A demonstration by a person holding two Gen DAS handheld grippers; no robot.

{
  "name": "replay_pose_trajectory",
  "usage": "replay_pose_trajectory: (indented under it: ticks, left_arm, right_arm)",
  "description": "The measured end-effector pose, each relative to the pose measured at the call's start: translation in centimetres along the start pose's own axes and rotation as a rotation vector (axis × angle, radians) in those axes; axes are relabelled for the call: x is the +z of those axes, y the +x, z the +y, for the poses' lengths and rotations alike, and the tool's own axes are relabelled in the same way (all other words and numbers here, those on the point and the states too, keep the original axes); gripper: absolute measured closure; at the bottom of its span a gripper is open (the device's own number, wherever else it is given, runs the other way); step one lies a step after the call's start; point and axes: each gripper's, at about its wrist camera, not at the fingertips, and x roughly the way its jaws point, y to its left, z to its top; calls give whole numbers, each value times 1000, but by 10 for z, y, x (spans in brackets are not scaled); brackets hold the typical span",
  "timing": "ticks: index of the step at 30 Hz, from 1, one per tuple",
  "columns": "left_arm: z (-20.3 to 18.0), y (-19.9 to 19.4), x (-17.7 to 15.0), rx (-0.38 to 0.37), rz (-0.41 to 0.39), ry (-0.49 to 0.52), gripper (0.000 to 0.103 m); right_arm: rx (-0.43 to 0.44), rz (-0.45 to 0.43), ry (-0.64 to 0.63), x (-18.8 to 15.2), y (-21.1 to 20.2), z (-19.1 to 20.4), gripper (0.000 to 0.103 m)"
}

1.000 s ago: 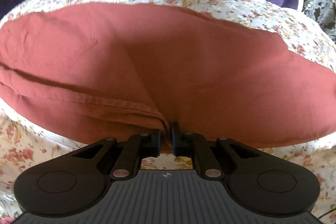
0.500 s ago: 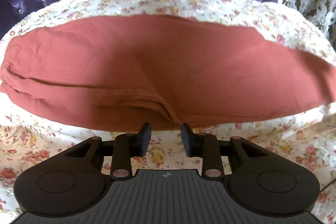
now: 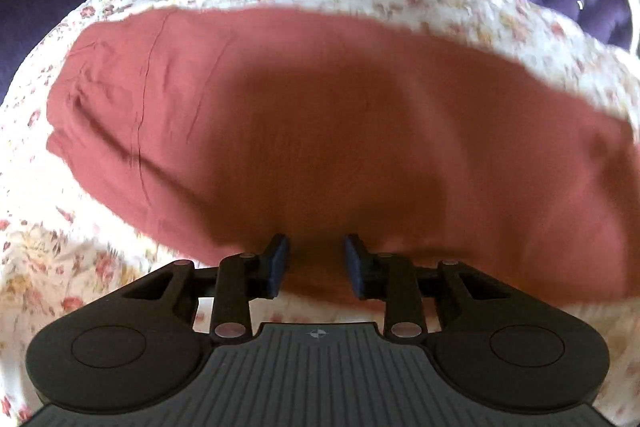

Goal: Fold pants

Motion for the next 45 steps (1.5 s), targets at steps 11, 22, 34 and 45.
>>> replay_pose_trajectory:
  ticks: [11,22,34,45]
  left_arm:
    - [29,-45,19,-32,-119,-58,72]
    - [41,21,57,18,-74,-76,72]
    - [41,18,45,23,-123,-56,72]
    - [40,17,41,26,-149,-52,72]
  right_arm:
    - [114,4,-93,49,72,40,43]
    - [192,149,-250,72,164,72,44]
    - [282,94,-533,10,120,125,94]
    - [274,53,-406,37,129,116,64]
